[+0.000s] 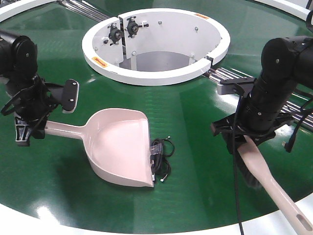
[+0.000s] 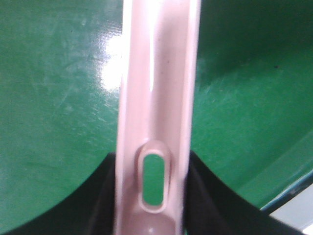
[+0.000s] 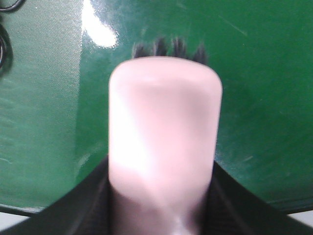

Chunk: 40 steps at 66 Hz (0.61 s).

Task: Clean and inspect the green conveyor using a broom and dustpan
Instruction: 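Slide the dustpan with the left gripper up against the black cable, then sweep the black cable into the dustpan with the right-held brush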

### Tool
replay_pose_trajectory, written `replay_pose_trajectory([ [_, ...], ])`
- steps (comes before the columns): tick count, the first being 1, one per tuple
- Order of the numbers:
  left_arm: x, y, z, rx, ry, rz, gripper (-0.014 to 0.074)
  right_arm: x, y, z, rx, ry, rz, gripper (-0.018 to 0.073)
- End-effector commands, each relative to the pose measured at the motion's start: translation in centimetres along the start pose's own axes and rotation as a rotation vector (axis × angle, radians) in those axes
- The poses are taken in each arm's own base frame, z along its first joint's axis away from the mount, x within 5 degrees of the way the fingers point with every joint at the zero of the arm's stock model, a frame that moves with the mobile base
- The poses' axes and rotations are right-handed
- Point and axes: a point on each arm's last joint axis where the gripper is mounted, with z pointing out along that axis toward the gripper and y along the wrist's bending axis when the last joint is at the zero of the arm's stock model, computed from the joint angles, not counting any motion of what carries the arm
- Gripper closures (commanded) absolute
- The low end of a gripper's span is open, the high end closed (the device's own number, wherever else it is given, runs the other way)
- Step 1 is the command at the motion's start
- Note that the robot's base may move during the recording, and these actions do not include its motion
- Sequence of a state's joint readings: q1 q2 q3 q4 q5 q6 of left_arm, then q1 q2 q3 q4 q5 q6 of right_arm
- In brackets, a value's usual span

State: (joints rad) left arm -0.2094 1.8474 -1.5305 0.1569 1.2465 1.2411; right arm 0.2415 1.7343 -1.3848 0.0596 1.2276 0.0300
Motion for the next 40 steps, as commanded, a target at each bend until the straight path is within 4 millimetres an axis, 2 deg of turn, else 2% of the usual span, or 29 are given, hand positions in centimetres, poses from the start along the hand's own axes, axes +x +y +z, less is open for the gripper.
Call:
replay_pose_trajectory([
  [1,-0.1,-0.3,-2.6,-0.054,-0.041,-0.026,0.0603,0.6,-0.2,-2.5,0.003,-0.045,-0.005,0.056],
  [16,-0.1,-0.3,-2.6,-0.054,-0.041,-0.026,0.0603,-0.5,-0.1,-1.9,-0.009,-0.129,0.002,0.056],
  [34,-0.1,-0.3,-2.6,-0.054,-0.041,-0.026,0.0603,-2.0,1.0,2.1,-0.12,-0.022,0.053,0.056],
  [40,-0.1,-0.3,-2.6,-0.054,-0.041,-0.026,0.0603,-2.8,1.7,2.8,-0.126,-0.009,0.056,0.056],
])
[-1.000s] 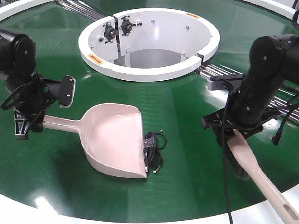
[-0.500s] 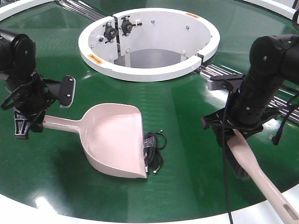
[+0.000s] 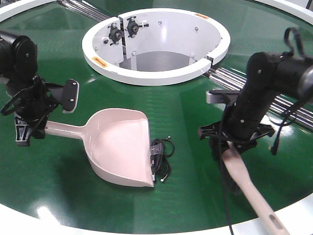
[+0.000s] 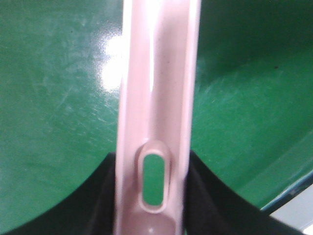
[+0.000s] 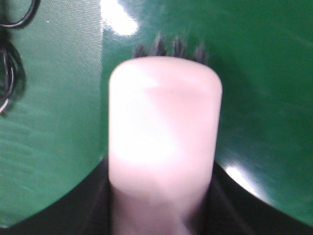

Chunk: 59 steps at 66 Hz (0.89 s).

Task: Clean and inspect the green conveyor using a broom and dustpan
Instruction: 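Sweep the black cable into the dustpan with the right-held brush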

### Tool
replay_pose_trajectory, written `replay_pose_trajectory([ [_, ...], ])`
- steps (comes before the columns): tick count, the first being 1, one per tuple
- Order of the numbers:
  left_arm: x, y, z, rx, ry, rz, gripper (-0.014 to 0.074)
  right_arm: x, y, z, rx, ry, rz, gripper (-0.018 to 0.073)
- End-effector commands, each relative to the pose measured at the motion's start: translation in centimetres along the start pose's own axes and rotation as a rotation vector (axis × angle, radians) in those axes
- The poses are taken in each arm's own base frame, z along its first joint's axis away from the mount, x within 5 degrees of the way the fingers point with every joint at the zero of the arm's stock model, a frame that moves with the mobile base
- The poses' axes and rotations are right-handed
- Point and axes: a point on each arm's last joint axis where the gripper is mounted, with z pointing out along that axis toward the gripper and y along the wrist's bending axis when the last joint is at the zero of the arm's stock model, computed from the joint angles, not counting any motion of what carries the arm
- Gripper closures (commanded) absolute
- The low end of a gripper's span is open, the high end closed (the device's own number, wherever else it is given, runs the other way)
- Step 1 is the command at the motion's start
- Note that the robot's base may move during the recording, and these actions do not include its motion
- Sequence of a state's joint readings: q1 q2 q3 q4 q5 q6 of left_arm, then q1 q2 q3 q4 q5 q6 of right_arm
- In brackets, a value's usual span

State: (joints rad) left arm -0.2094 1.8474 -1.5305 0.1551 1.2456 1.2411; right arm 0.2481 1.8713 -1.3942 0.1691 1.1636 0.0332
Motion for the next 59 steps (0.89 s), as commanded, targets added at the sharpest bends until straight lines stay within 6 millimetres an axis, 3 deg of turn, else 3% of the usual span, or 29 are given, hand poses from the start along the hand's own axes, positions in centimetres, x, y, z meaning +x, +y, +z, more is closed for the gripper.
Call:
replay_pose_trajectory([
  [1,0.0,-0.3,-2.6,-0.054,-0.039,-0.026,0.0603,-0.9,1.1,-1.8,-0.034,-0.075,0.002,0.056],
  [28,0.0,-0.3,-2.6,-0.054,-0.039,-0.026,0.0603,-5.2,5.7,0.3,-0.051,0.004,-0.033,0.056],
  [45,0.0,-0.3,-2.6,-0.054,-0.039,-0.026,0.0603,-6.6,10.1,2.5,-0.167,0.027,-0.067,0.056],
  [59,0.0,-0.3,-2.6,-0.054,-0.039,-0.026,0.0603,-7.4,14.1,2.7,-0.27,0.004,-0.113,0.056],
])
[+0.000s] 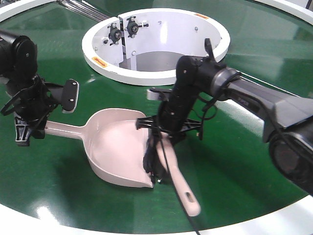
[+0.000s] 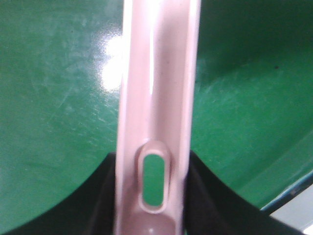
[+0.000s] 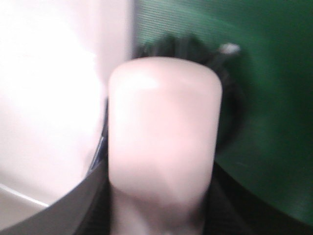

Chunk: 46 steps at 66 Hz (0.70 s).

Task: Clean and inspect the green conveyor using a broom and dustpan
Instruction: 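Sweep the black cable into the dustpan with the right-held brush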

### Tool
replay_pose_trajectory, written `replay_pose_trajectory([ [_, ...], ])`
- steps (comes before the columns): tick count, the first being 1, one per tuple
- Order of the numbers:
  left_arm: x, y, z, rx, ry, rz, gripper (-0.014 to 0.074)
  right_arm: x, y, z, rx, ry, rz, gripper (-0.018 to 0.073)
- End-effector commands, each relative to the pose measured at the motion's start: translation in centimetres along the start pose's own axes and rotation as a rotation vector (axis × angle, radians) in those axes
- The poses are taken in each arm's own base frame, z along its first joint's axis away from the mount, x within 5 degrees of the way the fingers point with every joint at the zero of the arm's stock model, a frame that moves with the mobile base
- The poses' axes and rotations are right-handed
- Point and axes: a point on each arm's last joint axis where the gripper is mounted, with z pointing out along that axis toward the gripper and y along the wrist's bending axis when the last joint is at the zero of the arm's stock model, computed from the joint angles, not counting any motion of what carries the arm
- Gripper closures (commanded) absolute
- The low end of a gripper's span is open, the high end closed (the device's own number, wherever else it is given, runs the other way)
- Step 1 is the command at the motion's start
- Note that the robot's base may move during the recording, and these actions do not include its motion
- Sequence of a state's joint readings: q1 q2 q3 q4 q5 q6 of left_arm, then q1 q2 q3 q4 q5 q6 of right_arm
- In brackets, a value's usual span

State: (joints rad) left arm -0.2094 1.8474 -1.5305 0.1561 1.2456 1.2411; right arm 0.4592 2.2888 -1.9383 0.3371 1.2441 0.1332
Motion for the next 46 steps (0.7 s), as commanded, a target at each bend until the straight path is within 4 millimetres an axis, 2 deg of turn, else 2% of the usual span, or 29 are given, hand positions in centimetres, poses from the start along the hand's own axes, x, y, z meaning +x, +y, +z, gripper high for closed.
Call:
replay_pose_trajectory([
  [1,0.0,-0.3,-2.6,-0.053,-0.04,-0.026,0.0603,0.3,3.5,-2.3,-0.101,-0.023,-0.045,0.056],
  [16,0.0,-0.3,-2.6,-0.053,-0.04,-0.026,0.0603,-0.6,6.7,-2.9,-0.156,-0.087,-0.078,0.056],
  [30,0.0,-0.3,-2.6,-0.053,-0.04,-0.026,0.0603,-0.9,7.4,-4.5,-0.175,-0.137,-0.083,0.056],
  [46,0.0,-0.3,-2.6,-0.053,-0.04,-0.026,0.0603,-0.3,8.0,-8.0,-0.167,-0.218,-0.114,0.056],
])
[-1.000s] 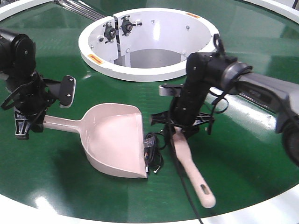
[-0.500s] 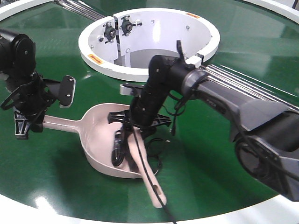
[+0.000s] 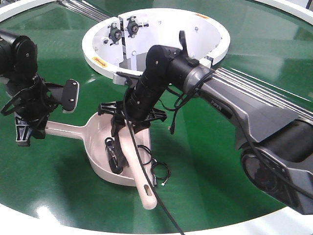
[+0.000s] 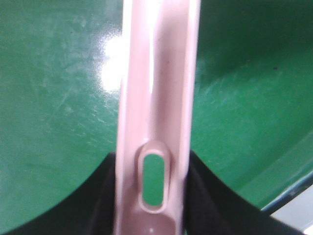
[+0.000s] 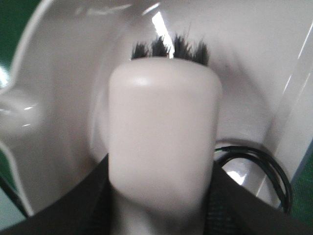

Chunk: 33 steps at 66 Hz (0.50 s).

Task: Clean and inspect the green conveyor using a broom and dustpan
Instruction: 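Sweep the black cable into the dustpan with the right-held brush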

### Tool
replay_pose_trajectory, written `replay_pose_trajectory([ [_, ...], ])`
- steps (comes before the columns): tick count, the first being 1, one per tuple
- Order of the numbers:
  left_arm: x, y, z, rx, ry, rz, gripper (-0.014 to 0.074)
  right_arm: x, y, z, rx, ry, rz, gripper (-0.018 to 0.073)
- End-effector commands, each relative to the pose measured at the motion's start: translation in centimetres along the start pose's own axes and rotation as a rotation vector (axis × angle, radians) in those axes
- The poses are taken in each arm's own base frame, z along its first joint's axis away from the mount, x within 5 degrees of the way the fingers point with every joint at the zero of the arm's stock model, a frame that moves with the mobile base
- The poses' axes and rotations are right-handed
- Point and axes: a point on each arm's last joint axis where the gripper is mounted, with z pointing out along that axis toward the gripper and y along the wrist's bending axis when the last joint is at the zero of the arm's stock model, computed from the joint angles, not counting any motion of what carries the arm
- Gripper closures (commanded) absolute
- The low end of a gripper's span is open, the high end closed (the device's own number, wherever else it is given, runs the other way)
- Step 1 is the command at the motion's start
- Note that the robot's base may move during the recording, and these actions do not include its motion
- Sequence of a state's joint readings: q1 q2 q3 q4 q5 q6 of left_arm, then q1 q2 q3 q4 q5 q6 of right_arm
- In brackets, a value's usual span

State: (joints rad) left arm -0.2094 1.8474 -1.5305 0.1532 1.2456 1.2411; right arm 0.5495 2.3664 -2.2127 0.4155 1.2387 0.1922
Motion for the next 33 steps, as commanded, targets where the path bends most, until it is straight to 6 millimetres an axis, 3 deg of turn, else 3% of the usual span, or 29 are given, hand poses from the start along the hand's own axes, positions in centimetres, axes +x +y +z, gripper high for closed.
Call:
replay_pose_trajectory([
  [1,0.0,-0.3,-2.6,-0.054,-0.038,-0.025,0.0603,0.5,2.3,-6.6,-0.025,-0.091,-0.055,0.056],
  [21,0.0,-0.3,-2.6,-0.054,-0.038,-0.025,0.0603,0.8,1.9,-11.7,0.055,-0.211,-0.086,0.056],
  [33,0.0,-0.3,-2.6,-0.054,-0.038,-0.025,0.0603,1.7,-0.2,-12.6,0.107,-0.188,-0.045,0.056],
])
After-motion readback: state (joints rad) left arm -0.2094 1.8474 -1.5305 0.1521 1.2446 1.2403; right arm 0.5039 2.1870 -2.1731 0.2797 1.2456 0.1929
